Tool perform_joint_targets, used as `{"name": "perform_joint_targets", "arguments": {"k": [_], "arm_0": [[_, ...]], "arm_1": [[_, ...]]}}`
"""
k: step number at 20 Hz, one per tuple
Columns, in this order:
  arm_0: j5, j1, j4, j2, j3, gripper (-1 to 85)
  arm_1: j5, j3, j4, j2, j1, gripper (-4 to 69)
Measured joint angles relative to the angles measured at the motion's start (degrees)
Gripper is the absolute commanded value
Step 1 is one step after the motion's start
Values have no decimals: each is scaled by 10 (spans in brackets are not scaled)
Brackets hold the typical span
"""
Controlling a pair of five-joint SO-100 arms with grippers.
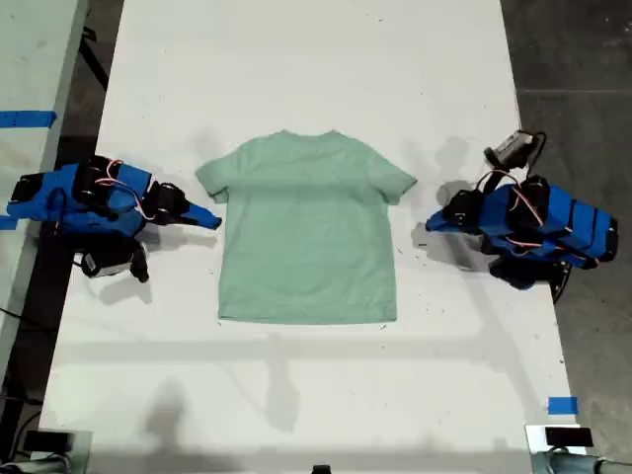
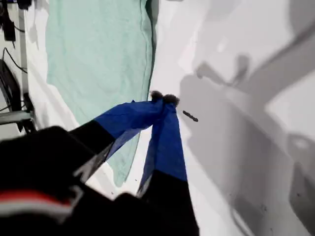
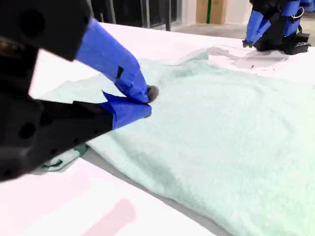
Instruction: Fold tshirt
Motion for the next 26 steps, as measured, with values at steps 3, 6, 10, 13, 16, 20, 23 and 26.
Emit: {"name": "perform_joint_targets", "arguments": {"k": [3,6,10,13,16,20,23,26], "arm_0": [[-4,-18,2,0,-9,1],[-9,-26,2,0,-11,1],[-13,-46,3,-80,-83,1],[-1,-75,50,-236,-203,1],[59,-128,109,-344,-324,1],[183,-246,189,-462,-458,7],[272,-340,217,-519,-526,73],[309,-381,221,-561,-533,225]], "arm_1": [[-32,0,-1,0,-18,-8],[-32,-1,-1,-1,-29,-8],[-69,-113,9,-85,-31,-9],[-158,-268,15,-301,13,-9],[-258,-406,49,-487,67,-9],[-362,-511,71,-616,134,-5],[-424,-568,76,-672,177,96],[-467,-606,78,-707,207,232]]}}
